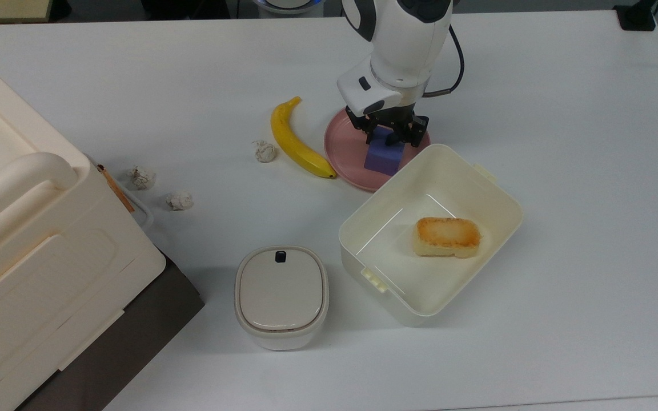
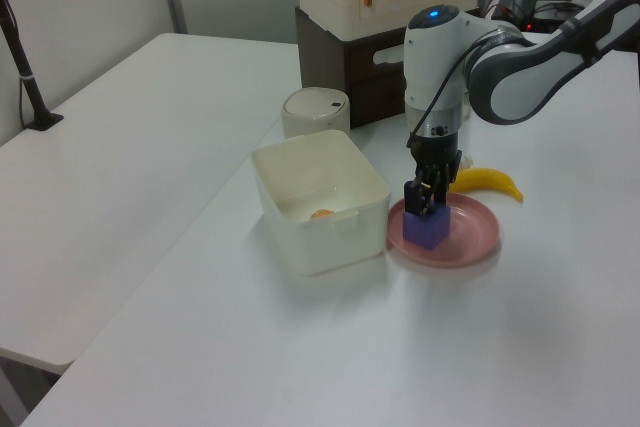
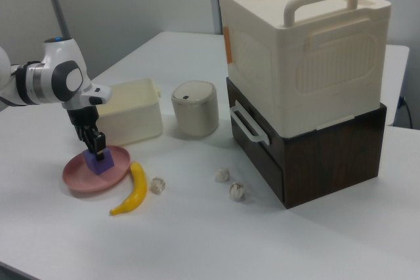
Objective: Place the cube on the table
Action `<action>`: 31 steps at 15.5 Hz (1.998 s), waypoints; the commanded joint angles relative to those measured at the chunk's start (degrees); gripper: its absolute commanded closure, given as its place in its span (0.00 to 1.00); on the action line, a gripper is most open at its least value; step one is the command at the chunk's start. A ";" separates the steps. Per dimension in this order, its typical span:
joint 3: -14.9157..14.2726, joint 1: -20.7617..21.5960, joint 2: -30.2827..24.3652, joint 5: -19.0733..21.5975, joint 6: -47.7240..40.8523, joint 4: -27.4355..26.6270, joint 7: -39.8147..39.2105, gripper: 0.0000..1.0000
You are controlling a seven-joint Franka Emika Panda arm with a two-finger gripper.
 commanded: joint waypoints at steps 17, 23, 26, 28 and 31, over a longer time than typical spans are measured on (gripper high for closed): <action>-0.05 -2.37 -3.36 1.28 -5.11 2.06 1.73 0.99; 0.04 -2.02 -3.01 3.13 -4.42 2.85 5.07 0.00; 1.26 -1.50 -1.53 1.29 -3.89 4.25 7.79 0.00; 4.15 -1.49 -0.91 -3.34 -3.88 3.99 10.77 0.00; 5.40 -0.45 0.59 -7.32 -3.71 3.99 16.41 0.00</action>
